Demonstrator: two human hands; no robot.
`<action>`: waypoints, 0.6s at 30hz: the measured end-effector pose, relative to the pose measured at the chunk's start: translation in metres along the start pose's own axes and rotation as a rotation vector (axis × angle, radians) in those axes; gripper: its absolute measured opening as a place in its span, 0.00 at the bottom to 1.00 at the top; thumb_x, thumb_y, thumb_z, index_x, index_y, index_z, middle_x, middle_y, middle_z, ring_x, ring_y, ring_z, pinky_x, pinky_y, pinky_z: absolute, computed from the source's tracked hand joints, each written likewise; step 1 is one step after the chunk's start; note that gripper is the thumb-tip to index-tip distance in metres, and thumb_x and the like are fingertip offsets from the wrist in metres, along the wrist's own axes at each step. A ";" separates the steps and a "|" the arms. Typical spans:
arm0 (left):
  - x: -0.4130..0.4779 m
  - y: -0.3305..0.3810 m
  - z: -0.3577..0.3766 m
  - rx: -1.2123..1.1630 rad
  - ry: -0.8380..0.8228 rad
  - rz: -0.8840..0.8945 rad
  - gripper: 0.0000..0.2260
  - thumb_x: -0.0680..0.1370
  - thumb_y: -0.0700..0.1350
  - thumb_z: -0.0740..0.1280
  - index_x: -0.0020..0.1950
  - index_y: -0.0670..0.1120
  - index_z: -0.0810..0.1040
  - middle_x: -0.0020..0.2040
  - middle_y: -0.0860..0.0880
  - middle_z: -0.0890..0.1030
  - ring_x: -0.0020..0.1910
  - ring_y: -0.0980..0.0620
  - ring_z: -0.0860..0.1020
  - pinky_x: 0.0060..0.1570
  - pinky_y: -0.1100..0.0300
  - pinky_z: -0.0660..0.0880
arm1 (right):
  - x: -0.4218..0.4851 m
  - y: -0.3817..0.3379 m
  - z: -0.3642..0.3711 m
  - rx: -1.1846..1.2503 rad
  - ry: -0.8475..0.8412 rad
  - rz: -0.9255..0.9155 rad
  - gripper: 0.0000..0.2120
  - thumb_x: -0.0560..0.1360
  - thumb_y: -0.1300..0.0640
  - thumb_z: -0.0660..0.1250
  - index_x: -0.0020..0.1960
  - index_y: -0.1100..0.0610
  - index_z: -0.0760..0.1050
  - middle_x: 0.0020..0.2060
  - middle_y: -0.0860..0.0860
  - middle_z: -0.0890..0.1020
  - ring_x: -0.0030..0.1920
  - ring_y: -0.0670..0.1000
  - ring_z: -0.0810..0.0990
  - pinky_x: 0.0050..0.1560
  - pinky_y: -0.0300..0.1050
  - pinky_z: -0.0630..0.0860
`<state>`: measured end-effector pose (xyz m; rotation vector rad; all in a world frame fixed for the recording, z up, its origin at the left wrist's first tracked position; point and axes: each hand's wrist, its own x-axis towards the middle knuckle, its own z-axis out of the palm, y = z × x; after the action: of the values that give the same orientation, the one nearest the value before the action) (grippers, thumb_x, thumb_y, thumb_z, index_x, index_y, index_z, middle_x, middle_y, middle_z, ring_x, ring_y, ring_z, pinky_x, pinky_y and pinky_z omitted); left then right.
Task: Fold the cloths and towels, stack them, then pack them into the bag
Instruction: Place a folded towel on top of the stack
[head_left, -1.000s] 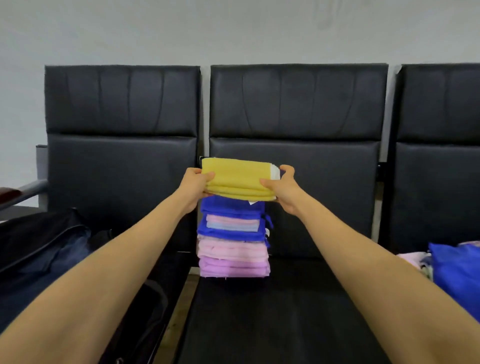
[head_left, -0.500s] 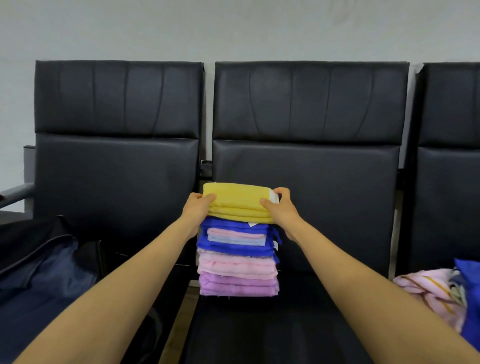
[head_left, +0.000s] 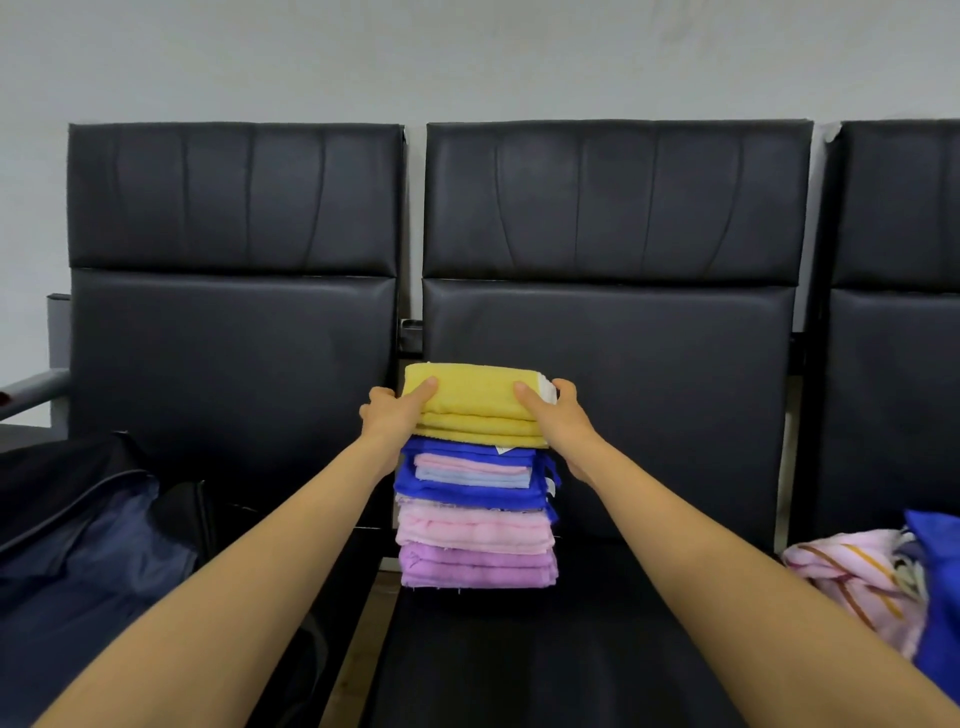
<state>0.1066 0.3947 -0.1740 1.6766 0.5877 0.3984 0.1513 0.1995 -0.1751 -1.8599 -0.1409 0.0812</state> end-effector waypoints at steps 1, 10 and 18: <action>-0.002 0.000 0.000 0.006 0.006 -0.004 0.38 0.73 0.62 0.68 0.74 0.43 0.60 0.71 0.42 0.63 0.66 0.42 0.68 0.57 0.51 0.71 | -0.002 0.001 0.000 0.004 -0.004 0.003 0.36 0.76 0.40 0.63 0.76 0.52 0.51 0.70 0.56 0.65 0.64 0.56 0.70 0.56 0.49 0.72; -0.045 -0.010 -0.004 0.240 0.230 0.588 0.20 0.73 0.49 0.73 0.61 0.46 0.72 0.57 0.48 0.64 0.59 0.52 0.63 0.54 0.58 0.66 | -0.030 0.000 -0.005 -0.473 0.254 -0.641 0.18 0.76 0.48 0.66 0.64 0.52 0.70 0.62 0.50 0.68 0.64 0.49 0.65 0.61 0.49 0.72; -0.034 -0.002 0.003 -0.092 0.061 0.294 0.14 0.77 0.43 0.69 0.61 0.43 0.72 0.57 0.48 0.76 0.54 0.51 0.75 0.51 0.57 0.73 | -0.016 0.009 0.000 -0.303 0.136 -0.475 0.11 0.79 0.59 0.59 0.61 0.54 0.73 0.58 0.52 0.70 0.51 0.49 0.72 0.44 0.34 0.71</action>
<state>0.0805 0.3723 -0.1741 1.6702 0.3611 0.6804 0.1355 0.1947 -0.1840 -2.0752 -0.5184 -0.4146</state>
